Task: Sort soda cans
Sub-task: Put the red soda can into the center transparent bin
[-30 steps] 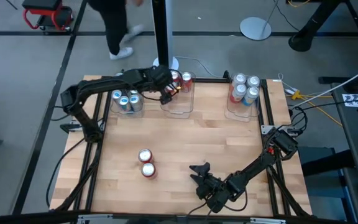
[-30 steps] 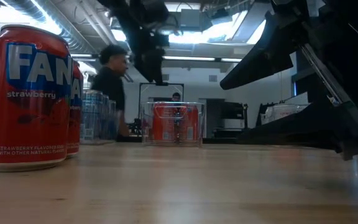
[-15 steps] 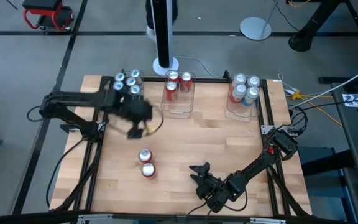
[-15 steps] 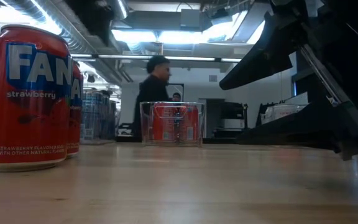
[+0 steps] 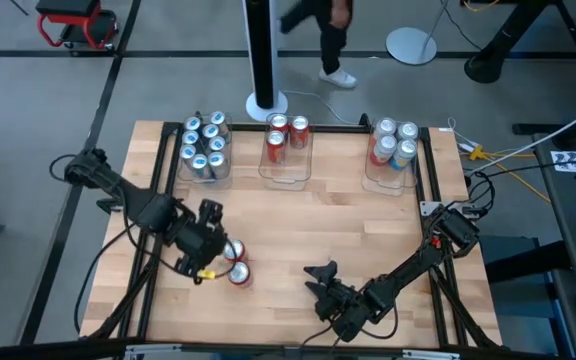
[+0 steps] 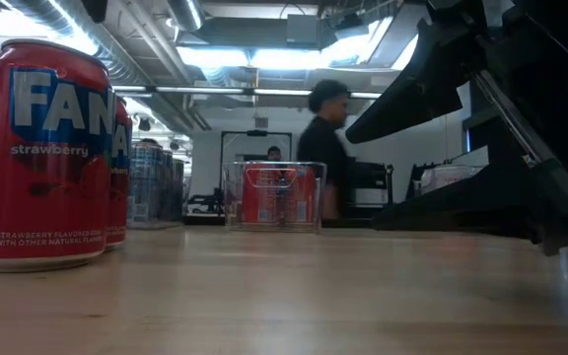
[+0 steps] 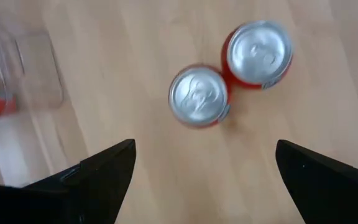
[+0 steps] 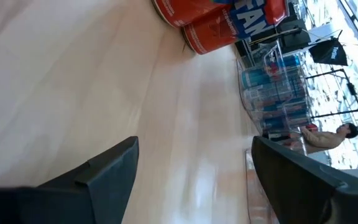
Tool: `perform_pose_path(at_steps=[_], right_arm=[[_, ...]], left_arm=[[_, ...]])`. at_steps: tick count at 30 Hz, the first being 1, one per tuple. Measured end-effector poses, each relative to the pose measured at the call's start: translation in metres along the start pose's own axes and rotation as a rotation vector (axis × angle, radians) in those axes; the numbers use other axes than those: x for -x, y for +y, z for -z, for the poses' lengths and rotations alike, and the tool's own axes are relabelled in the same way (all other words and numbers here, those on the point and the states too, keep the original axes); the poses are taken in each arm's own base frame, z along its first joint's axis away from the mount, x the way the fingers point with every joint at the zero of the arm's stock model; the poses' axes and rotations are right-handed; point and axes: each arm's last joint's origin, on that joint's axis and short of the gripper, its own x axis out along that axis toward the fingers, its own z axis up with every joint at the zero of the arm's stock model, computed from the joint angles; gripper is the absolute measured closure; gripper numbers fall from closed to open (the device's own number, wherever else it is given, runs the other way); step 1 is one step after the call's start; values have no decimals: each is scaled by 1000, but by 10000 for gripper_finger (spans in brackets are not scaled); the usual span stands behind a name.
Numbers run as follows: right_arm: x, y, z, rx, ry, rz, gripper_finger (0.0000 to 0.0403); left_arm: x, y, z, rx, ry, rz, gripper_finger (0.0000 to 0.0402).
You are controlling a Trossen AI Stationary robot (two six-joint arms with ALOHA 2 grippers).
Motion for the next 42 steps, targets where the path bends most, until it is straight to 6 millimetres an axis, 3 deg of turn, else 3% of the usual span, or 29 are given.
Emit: perform_pose_path(at_steps=[6, 14, 21, 42], right_arm=[[0, 0, -4, -36, -33, -30, 93], [1, 0, -8, -74, -67, -55, 93], [-5, 11, -9, -116, -98, -62, 93], [-6, 12, -13, -86, -135, -63, 93]], left_arm=[[-12, -22, -12, -83, -21, -6, 29], [-46, -36, -28, -166, 63, -20, 29], [-66, -27, -35, -191, 112, -35, 29], [-124, -9, -13, -153, 182, 26, 29]])
